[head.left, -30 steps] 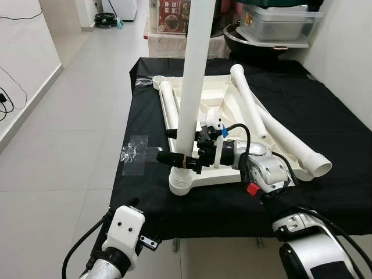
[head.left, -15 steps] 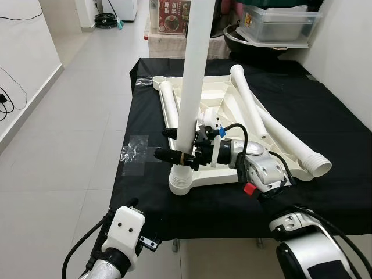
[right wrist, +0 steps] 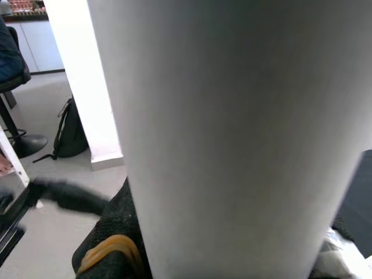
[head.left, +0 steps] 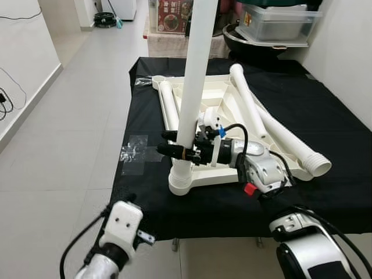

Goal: Building children table

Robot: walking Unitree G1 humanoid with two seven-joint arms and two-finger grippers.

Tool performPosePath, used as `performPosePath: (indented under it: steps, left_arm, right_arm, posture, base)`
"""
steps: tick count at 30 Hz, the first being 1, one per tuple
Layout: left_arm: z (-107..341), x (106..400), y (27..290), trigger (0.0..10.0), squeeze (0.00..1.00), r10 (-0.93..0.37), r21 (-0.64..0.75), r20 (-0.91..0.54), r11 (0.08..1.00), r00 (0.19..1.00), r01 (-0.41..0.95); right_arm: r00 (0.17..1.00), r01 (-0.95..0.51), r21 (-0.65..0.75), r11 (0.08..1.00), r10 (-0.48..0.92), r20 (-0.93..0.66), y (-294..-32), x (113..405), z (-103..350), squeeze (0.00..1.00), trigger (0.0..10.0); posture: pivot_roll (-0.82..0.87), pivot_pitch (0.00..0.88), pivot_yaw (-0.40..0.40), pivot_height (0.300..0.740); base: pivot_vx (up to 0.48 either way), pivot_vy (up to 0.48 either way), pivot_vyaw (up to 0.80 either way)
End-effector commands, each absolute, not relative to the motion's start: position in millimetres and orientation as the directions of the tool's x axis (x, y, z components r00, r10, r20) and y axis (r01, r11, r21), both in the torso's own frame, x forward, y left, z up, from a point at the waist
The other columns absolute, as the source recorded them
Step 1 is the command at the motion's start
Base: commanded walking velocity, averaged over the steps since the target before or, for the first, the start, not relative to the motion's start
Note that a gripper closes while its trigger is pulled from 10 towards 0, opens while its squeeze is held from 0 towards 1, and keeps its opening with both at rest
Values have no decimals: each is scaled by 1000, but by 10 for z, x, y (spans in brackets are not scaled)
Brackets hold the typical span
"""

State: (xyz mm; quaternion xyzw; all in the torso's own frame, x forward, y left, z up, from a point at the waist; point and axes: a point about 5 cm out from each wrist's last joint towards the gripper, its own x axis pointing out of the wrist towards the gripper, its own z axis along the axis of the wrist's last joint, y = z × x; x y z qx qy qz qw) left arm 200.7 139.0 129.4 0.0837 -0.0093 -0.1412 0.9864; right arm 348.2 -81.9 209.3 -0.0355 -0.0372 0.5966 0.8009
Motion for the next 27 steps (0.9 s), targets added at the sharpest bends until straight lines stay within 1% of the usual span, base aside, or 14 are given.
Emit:
performPosePath:
  steps: [1, 4, 6, 7, 9, 11, 12, 13, 14, 15, 17, 20, 24, 27]
  left_arm:
    - [1229, 2003, 1415, 10000, 0, -268, 155, -40, 950, 963, 270]
    - [1247, 2026, 1444, 10000, 0, -256, 162, -31, 952, 966, 258]
    - [1315, 2098, 1541, 10000, 0, -221, 181, -1, 959, 975, 217]
    - [1315, 2098, 1541, 10000, 0, -221, 181, -1, 959, 975, 217]
    - [1376, 2154, 1620, 10000, 0, -195, 199, 22, 962, 981, 187]
    - [1394, 2171, 1642, 10000, 0, -191, 206, 28, 962, 981, 181]
    - [1395, 2173, 1642, 10000, 0, -191, 208, 29, 961, 981, 181]
    - [1395, 2173, 1642, 10000, 0, -191, 208, 29, 961, 981, 181]
    - [1391, 2168, 1632, 10000, 0, -195, 207, 27, 961, 980, 185]
    - [1391, 2168, 1632, 10000, 0, -195, 207, 27, 961, 980, 185]
    - [1375, 2155, 1610, 10000, 0, -202, 204, 22, 960, 979, 194]
    - [1369, 2152, 1605, 10000, 0, -203, 203, 20, 960, 979, 195]
    - [1354, 2148, 1590, 10000, 0, -212, 212, 14, 956, 977, 204]
    - [1352, 2153, 1589, 10000, 0, -214, 214, 14, 955, 977, 206]
  right_arm:
    - [273, -958, -96, 271, 962, -2, -793, 3451, 2032, 0, 0]
    - [280, -956, -97, 278, 960, -3, -789, 3437, 2018, 0, 0]
    - [371, -923, -119, 367, 928, -16, -792, 3447, 1974, 0, 0]
    - [371, -923, -119, 367, 928, -16, -792, 3447, 1974, 0, 0]
    - [493, -865, -130, 485, 869, -34, -804, 3501, 1934, 0, 0]
    - [591, -802, -132, 582, 806, -42, -816, 3573, 1912, 0, 0]
    - [624, -778, -134, 614, 780, -42, -822, 3599, 1908, 0, 0]
    - [624, -778, -134, 614, 780, -42, -822, 3599, 1908, 0, 0]
    - [664, -745, -112, 657, 746, -40, -829, 3630, 1902, 0, 0]
    - [664, -745, -112, 657, 746, -40, -829, 3630, 1902, 0, 0]
    - [744, -665, -119, 738, 667, -21, -847, 3658, 1902, 0, 0]
    - [770, -635, -115, 764, 638, -13, -856, 3659, 1900, 0, 0]
    - [840, -537, -100, 837, 542, 32, -933, 3623, 1879, 0, 0]
    - [861, -502, -82, 861, 507, 48, -973, 3611, 1873, 0, 0]
  posture:
    - [125, 103, -105, 740]
    - [124, 103, -105, 740]
    - [121, 103, -102, 740]
    - [121, 103, -102, 740]
    - [121, 103, -102, 740]
    - [118, 107, -101, 740]
    - [119, 107, -103, 740]
    - [119, 107, -103, 740]
    - [119, 107, -104, 740]
    - [119, 107, -104, 740]
    - [119, 108, -104, 740]
    - [119, 108, -104, 740]
    - [116, 108, -101, 740]
    - [116, 108, -101, 740]
  base:
    - [0, 0, 0]
    - [0, 0, 0]
    - [0, 0, 0]
    - [0, 0, 0]
    - [0, 0, 0]
    - [0, 0, 0]
    - [0, 0, 0]
    - [0, 0, 0]
    - [0, 0, 0]
    - [0, 0, 0]
    - [0, 0, 0]
    - [0, 0, 0]
    - [0, 0, 0]
    - [0, 0, 0]
